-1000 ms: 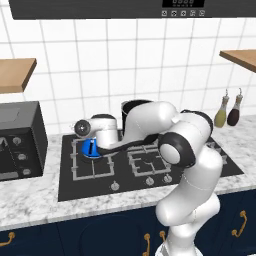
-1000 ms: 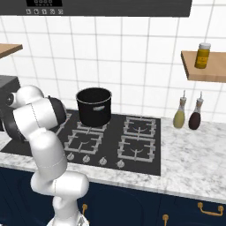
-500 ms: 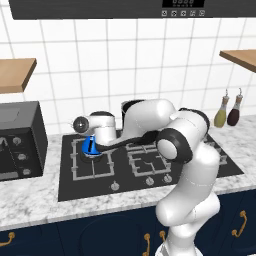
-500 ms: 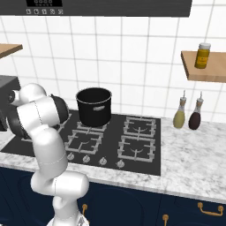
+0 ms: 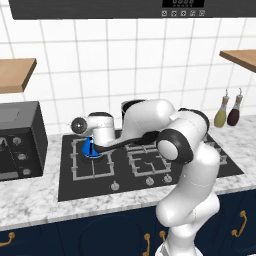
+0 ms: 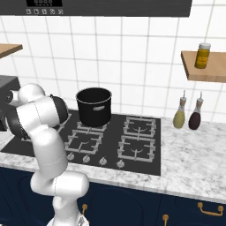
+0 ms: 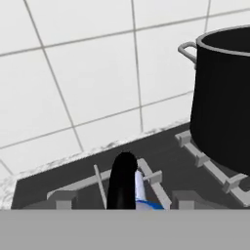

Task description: Pick the kettle from the counter and place it on a stove burner. Then turn the burner on.

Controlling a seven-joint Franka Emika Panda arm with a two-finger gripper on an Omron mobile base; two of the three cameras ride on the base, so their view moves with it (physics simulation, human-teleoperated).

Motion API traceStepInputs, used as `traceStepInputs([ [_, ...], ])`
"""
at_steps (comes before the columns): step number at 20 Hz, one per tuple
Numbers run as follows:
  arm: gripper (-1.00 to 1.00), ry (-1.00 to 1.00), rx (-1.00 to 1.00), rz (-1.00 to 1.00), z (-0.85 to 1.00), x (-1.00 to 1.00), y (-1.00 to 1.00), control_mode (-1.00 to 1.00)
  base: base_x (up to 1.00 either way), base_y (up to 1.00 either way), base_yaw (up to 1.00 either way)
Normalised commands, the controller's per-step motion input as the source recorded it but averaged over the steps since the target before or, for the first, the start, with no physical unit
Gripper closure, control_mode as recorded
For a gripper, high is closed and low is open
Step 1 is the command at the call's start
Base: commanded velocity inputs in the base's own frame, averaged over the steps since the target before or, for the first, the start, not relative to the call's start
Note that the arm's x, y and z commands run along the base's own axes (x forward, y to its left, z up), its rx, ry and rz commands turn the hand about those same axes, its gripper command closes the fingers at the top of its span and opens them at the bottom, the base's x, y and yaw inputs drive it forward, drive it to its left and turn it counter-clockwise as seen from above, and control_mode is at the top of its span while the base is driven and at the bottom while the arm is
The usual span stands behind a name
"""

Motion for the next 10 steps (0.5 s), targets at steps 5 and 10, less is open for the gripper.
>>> traceStepInputs([
  [5,-1.00,0.14,0.03,0.00,0.00,-0.51,0.00,-1.00,0.00,0.00,0.00],
  [10,-1.00,0.25,0.02,0.00,0.19,-0.55,0.04,-1.00,0.00,0.00,0.00],
])
